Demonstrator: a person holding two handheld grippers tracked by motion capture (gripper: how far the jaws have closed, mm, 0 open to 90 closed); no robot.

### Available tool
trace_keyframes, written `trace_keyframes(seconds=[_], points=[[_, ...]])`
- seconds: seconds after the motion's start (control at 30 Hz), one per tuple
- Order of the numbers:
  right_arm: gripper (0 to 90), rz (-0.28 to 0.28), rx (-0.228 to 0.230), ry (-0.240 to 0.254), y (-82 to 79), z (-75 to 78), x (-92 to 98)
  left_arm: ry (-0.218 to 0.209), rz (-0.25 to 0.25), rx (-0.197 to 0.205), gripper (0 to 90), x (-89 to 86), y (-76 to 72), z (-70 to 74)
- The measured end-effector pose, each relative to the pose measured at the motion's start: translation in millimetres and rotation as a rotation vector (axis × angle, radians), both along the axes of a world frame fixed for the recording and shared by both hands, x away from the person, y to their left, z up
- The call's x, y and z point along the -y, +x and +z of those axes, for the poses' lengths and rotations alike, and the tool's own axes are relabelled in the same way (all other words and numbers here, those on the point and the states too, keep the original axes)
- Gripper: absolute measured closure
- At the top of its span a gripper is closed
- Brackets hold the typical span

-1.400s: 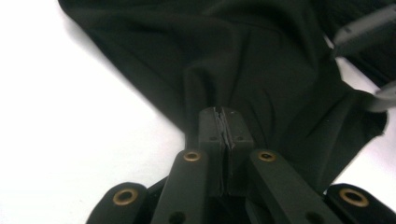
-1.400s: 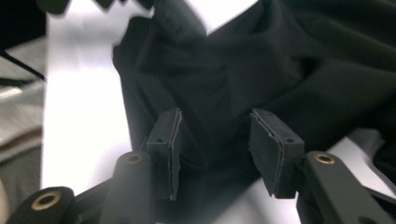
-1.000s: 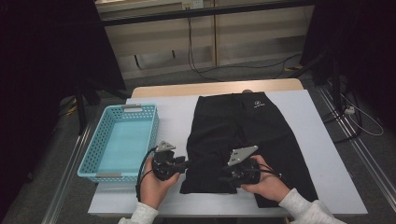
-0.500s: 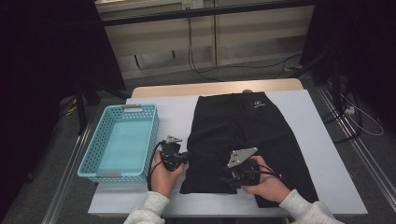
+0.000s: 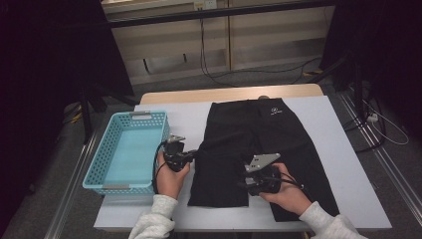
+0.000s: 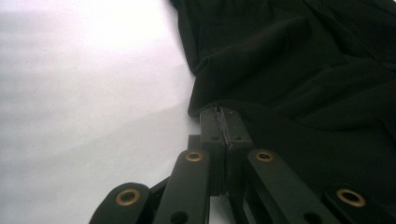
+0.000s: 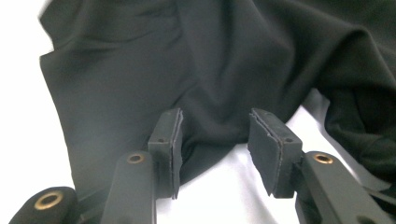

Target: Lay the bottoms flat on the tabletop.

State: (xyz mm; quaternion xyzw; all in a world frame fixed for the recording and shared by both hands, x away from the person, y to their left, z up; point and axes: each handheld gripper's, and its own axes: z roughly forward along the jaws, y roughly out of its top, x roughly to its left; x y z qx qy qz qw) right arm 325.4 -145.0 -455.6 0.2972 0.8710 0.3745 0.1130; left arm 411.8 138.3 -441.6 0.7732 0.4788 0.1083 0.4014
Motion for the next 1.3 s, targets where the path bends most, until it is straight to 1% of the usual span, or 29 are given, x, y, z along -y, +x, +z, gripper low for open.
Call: trace_keyframes(seconds=[0.03, 0.07, 0.1, 0.13, 0.17, 0.2, 0.23, 0.3, 0.33, 0.4, 0.47, 0.53, 0.6, 0.63, 0.67, 0.7, 0.73, 0.8, 0.9, 0.97, 1.0, 1.07, 1.1, 1.13, 1.17, 1.2, 1.23, 1.27, 1.3], points=[[55.1, 0.000, 0.006, -0.008, 0.5, -0.6, -0.8, 0.007, 0.000, 0.014, 89.5, 0.7, 0.4, -1.0], [55.1, -0.004, 0.001, -0.009, 1.3, -1.1, -1.5, 0.006, 0.004, 0.019, 89.5, 0.7, 1.0, -1.6], [55.0, -0.017, -0.010, -0.009, 2.4, -1.9, -2.1, 0.002, -0.001, 0.014, 89.5, 0.6, 1.6, -2.3], [55.1, -0.029, -0.012, -0.011, 3.2, -2.3, -2.7, 0.015, 0.001, 0.014, 89.3, 0.6, 1.6, -2.9], [55.0, -0.027, -0.011, -0.010, 3.8, -2.4, -2.9, 0.017, 0.006, 0.031, 89.3, 0.0, 1.6, -3.1], [55.0, -0.029, -0.011, -0.007, 4.2, -1.9, -2.4, 0.012, 0.007, 0.037, 89.0, -1.2, 1.8, -3.0], [55.0, -0.041, -0.006, -0.004, 4.7, -0.6, -1.1, 0.019, 0.010, 0.030, 88.9, -1.9, 1.8, -2.7], [54.3, -0.059, -0.004, 0.015, 6.9, 1.4, 2.2, 0.013, 0.011, 0.037, 88.9, -2.7, 1.1, -1.8], [53.8, -0.069, -0.008, 0.017, 7.8, 1.1, 3.1, 0.023, 0.011, 0.037, 88.7, -2.8, 0.9, -1.6], [53.8, -0.082, -0.009, 0.009, 9.1, 0.1, 3.5, 0.022, 0.005, 0.030, 88.7, -2.5, 0.3, -2.1], [53.8, -0.094, -0.013, 0.011, 10.0, 0.0, 4.1, 0.028, 0.009, 0.029, 86.1, -2.7, -0.4, -3.1], [53.6, -0.109, -0.014, 0.003, 11.2, -0.6, 5.3, 0.033, 0.007, 0.031, 79.7, -3.6, -1.1, -3.8], [54.1, -0.109, -0.032, 0.007, 11.6, -3.1, 5.8, 0.048, 0.013, 0.047, 67.2, -3.6, -1.7, -4.4], [55.8, -0.113, -0.034, 0.017, 11.5, -3.9, 5.9, 0.039, 0.017, 0.052, 61.5, -3.5, -2.2, -4.6], [59.5, -0.111, -0.037, 0.021, 11.5, -3.9, 5.6, 0.038, 0.021, 0.056, 55.2, -3.6, -3.1, -4.1], [68.4, -0.098, -0.044, 0.027, 11.4, -3.7, 5.2, 0.034, 0.013, 0.056, 49.1, -3.9, -3.7, -3.6], [74.9, -0.082, -0.055, 0.037, 11.0, -3.7, 4.6, 0.028, 0.013, 0.051, 44.2, -3.4, -4.9, -2.9], [85.2, -0.062, -0.066, 0.046, 10.0, -3.6, 3.3, 0.042, 0.000, 0.065, 39.3, -2.8, -7.8, -1.8], [88.5, -0.052, -0.070, 0.037, 9.0, -1.9, 4.1, 0.031, -0.022, 0.057, 33.6, -2.9, -10.3, -0.8], [89.4, -0.048, -0.082, 0.030, 7.7, 0.0, 8.9, 0.043, -0.043, 0.054, 32.7, -1.6, -12.9, -0.6], [89.4, -0.043, -0.086, 0.024, 6.5, 0.7, 12.2, 0.038, -0.054, 0.063, 32.0, -0.2, -13.9, -1.2], [89.4, -0.045, -0.101, 0.017, 3.1, 1.2, 19.3, 0.056, -0.070, 0.052, 31.3, 0.3, -14.4, -1.9], [89.3, -0.048, -0.107, 0.019, 1.7, 1.5, 22.6, 0.051, -0.074, 0.048, 30.0, 0.0, -14.3, -1.9], [89.0, -0.044, -0.098, 0.018, 0.6, 2.3, 24.5, 0.047, -0.075, 0.045, 29.1, -0.1, -14.1, -2.0], [85.7, -0.041, -0.087, 0.022, -0.2, 3.3, 25.3, 0.050, -0.073, 0.046, 28.8, 0.2, -14.1, -2.0], [77.5, -0.052, -0.077, 0.027, -0.5, 4.9, 24.9, 0.051, -0.076, 0.047, 28.0, 0.4, -14.0, -1.9], [72.6, -0.053, -0.050, 0.032, -1.1, 6.7, 23.5, 0.053, -0.076, 0.049, 27.4, 1.1, -14.1, -1.9], [70.2, -0.036, -0.031, 0.033, -2.3, 8.9, 20.9, 0.055, -0.074, 0.049, 27.2, 1.4, -14.3, -1.6], [64.7, -0.023, -0.017, 0.037, -3.5, 10.6, 17.6, 0.054, -0.073, 0.052, 26.4, 1.6, -14.1, -1.6]])
